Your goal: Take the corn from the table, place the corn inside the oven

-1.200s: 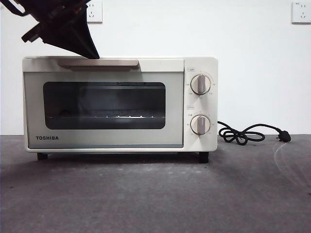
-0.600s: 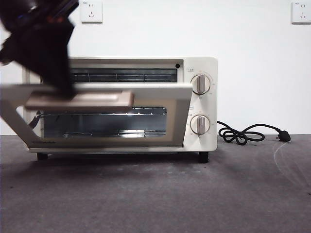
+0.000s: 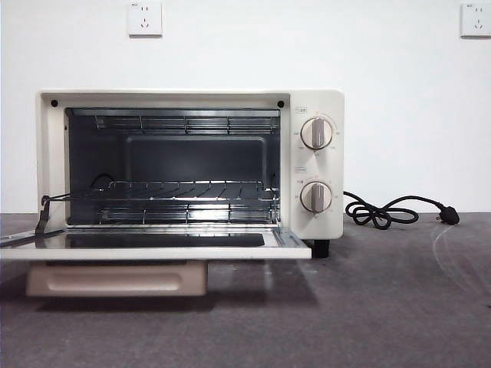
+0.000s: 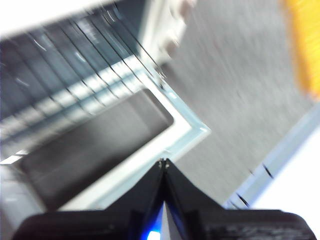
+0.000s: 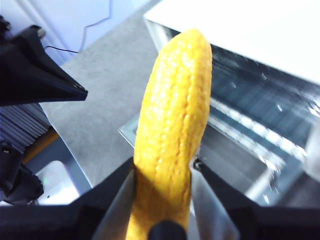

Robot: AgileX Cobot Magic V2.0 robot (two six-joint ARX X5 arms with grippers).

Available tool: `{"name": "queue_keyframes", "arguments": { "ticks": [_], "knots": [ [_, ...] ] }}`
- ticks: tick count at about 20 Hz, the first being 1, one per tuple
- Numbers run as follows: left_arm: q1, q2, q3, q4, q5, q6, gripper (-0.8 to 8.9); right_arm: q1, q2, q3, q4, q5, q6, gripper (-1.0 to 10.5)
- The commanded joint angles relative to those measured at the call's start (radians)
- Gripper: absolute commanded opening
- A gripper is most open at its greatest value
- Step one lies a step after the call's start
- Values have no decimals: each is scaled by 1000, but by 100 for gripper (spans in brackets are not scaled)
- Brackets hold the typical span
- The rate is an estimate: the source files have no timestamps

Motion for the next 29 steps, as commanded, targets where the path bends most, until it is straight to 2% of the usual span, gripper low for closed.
{"name": "queue_keyframes", "arguments": {
  "ticks": [1, 5, 7, 9, 11, 14, 16, 19, 21, 27, 29],
  "knots": [
    [-4, -50, 0, -14, -125, -9, -5, 24, 61, 3, 97, -3, -59, -12],
    [-4, -126, 0, -91, -338, -9, -5, 81, 190, 3, 259, 18, -141, -12],
    [-4, -161, 0, -117, -404, -9, -5, 111, 257, 4, 325, 67, -216, -12],
    [-4, -201, 0, -137, -426, -10, -5, 151, 328, 5, 382, 151, -323, -12],
    [-4, -236, 0, -145, -432, -10, -5, 185, 396, 5, 434, 247, -435, -12],
    [-4, -272, 0, -153, -432, -11, -5, 211, 503, 23, 476, 344, -587, -12],
    [-4, -285, 0, -157, -432, -11, -5, 211, 577, 60, 476, 395, -668, -12],
    [-4, -288, 0, -159, -432, -11, -5, 211, 695, 143, 475, 541, -806, -12],
    [-4, -287, 0, -159, -432, -11, -5, 209, 761, 200, 475, 604, -900, -12],
    [-4, -287, 0, -160, -432, -11, -5, 198, 919, 326, 491, 764, -1088, -12],
    [-4, -287, 0, -160, -432, -11, -5, 184, 951, 338, 491, 806, -1110, -12]
  ]
}}
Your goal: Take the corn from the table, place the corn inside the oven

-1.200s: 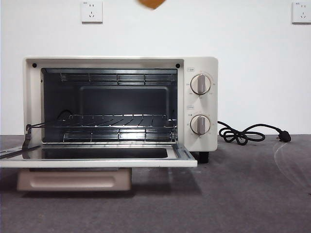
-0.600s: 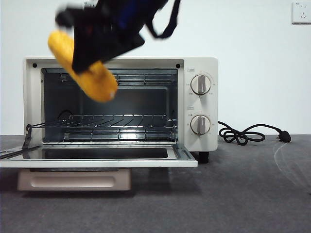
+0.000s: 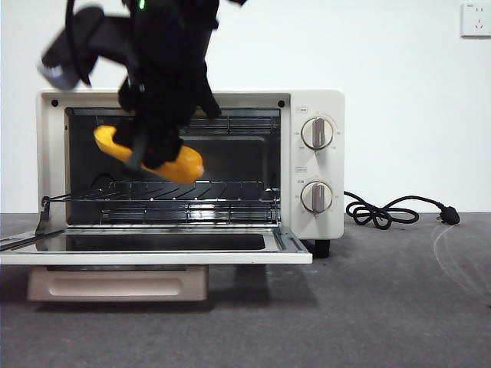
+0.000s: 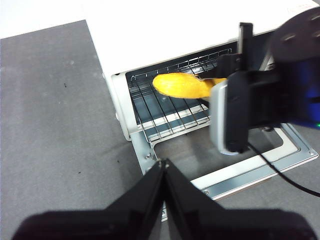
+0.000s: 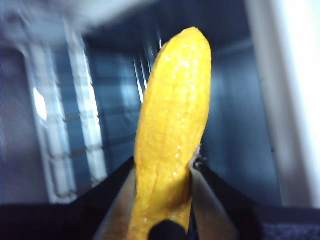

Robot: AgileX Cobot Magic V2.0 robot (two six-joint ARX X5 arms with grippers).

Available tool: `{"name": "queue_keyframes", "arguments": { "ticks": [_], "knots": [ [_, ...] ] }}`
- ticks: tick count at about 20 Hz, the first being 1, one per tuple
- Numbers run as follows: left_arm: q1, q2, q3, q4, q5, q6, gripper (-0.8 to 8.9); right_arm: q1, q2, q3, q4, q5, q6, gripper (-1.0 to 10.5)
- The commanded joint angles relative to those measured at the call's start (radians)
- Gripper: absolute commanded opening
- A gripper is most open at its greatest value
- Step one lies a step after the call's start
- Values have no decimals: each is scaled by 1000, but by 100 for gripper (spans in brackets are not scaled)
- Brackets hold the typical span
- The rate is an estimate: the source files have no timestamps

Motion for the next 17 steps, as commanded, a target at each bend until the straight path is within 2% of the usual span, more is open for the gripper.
{"name": "queue_keyframes", "arguments": {
  "ticks": [1, 3, 6, 8, 11, 17],
  "knots": [
    [-3, -5, 0, 1, -4, -6, -5, -16, 40, 9, 3, 35, -40, -11],
    [-3, -5, 0, 0, -3, -6, -5, -34, 48, 9, -20, 43, -29, 12],
    [-3, -5, 0, 0, -3, -6, -5, -50, 52, 9, -35, 43, 22, 235],
    [-3, -5, 0, 0, -3, -6, -5, -55, 52, 9, -43, 47, 53, 284],
    [-3, -5, 0, 1, -3, -6, -5, -55, 52, 10, -43, 55, 98, 525],
    [-3, -5, 0, 3, -4, -5, -5, -38, 50, 10, -44, 128, 129, 536]
  ]
}}
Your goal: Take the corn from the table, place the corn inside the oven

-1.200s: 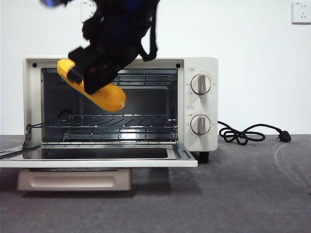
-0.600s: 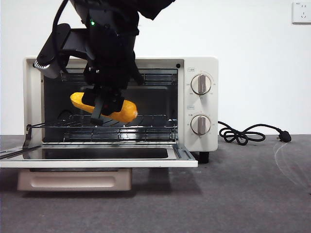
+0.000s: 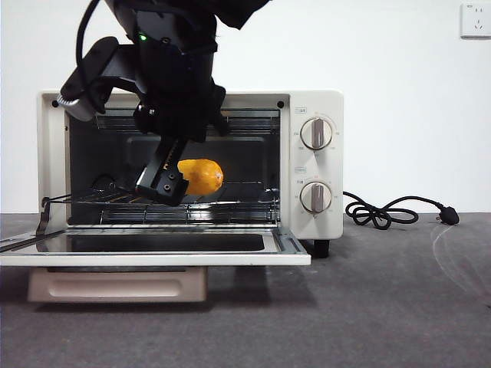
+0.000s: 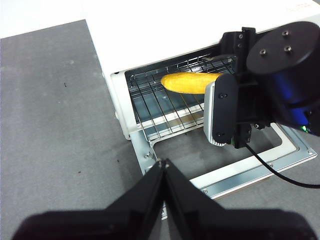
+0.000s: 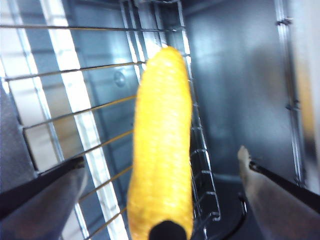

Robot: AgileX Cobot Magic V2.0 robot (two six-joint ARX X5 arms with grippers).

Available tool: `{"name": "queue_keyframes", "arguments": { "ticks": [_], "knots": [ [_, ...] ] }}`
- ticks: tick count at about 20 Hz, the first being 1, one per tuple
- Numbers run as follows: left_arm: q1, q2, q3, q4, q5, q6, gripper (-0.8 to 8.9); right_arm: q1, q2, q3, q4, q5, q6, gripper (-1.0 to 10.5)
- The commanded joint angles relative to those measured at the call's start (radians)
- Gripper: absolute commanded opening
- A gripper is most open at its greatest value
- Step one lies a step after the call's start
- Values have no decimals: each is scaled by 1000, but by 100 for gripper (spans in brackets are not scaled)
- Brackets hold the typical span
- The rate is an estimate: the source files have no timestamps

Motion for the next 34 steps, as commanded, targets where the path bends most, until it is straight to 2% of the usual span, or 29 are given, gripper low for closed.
{"name": "queue_keyframes", "arguments": {
  "ticks": [1, 7, 10, 12, 13, 16, 18, 22, 26, 29, 34],
  "knots": [
    [-3, -4, 0, 5, -4, -5, -5, -9, 14, -5, 4, 29, 29, 534],
    [-3, -4, 0, 5, -4, -2, -5, 53, 10, -5, 3, 67, 75, 529],
    [-3, -4, 0, 5, -4, 10, -5, 99, 0, -5, -3, 92, 77, 442],
    [-3, -4, 0, 5, -13, 16, -5, 137, -7, -5, -13, 113, 81, 431],
    [-3, -4, 0, 4, -32, 16, -5, 156, -14, -5, -16, 142, 90, 404],
    [-3, -4, 0, 4, -60, 25, -5, 207, -39, -4, -26, 203, 105, 200],
    [-3, -4, 0, 6, -66, 44, -5, 241, -69, -4, -42, 229, 129, 129],
    [-3, -3, 0, 63, -161, 93, -8, 301, -167, -3, -194, 232, 252, 14],
    [-3, 35, 0, 186, -150, 152, -8, 345, -313, -3, -452, 214, 457, -10],
    [0, 94, 0, 230, -74, 167, -8, 350, -404, -3, -588, 163, 557, -10],
    [33, 214, 0, 285, 104, 193, -8, 349, -539, -3, -726, 66, 676, -10]
  ]
}}
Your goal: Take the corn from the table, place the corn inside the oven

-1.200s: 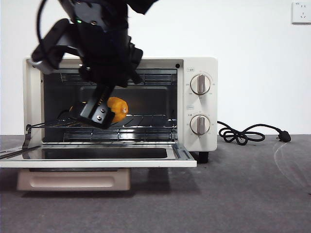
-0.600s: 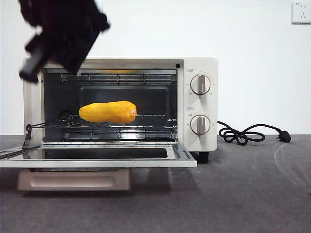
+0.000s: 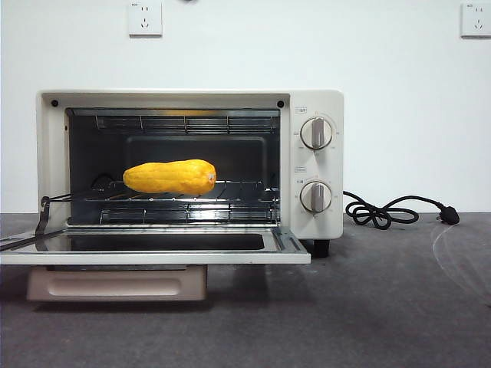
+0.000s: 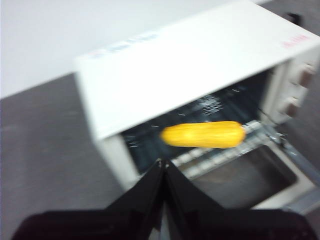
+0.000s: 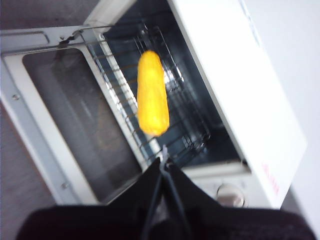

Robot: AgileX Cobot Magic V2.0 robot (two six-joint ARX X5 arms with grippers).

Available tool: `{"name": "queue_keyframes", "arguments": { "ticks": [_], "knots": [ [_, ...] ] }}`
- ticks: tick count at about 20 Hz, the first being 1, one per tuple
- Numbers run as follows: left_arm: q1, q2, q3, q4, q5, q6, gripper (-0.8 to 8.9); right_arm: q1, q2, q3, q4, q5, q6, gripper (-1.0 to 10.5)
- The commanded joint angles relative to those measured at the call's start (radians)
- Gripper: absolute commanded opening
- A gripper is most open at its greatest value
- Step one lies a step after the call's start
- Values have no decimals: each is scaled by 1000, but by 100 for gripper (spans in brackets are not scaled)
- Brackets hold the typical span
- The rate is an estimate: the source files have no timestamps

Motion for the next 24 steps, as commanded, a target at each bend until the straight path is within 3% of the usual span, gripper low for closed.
{"name": "queue_keyframes", "arguments": {
  "ticks": [1, 8, 14, 24],
  "knots": [
    [34, 74, 0, 26, 118, 37, -8, 1, -69, -3, -42, -54, 119, -10],
    [211, 226, 0, 54, 463, 37, -8, -43, -241, -3, -93, -244, 158, -10],
    [437, 251, -5, 26, 736, 37, -8, -169, -343, -3, -144, -414, 158, -10],
    [728, 251, -65, -66, 937, 85, -8, -481, -390, -4, -227, -846, 110, -10]
  ]
}}
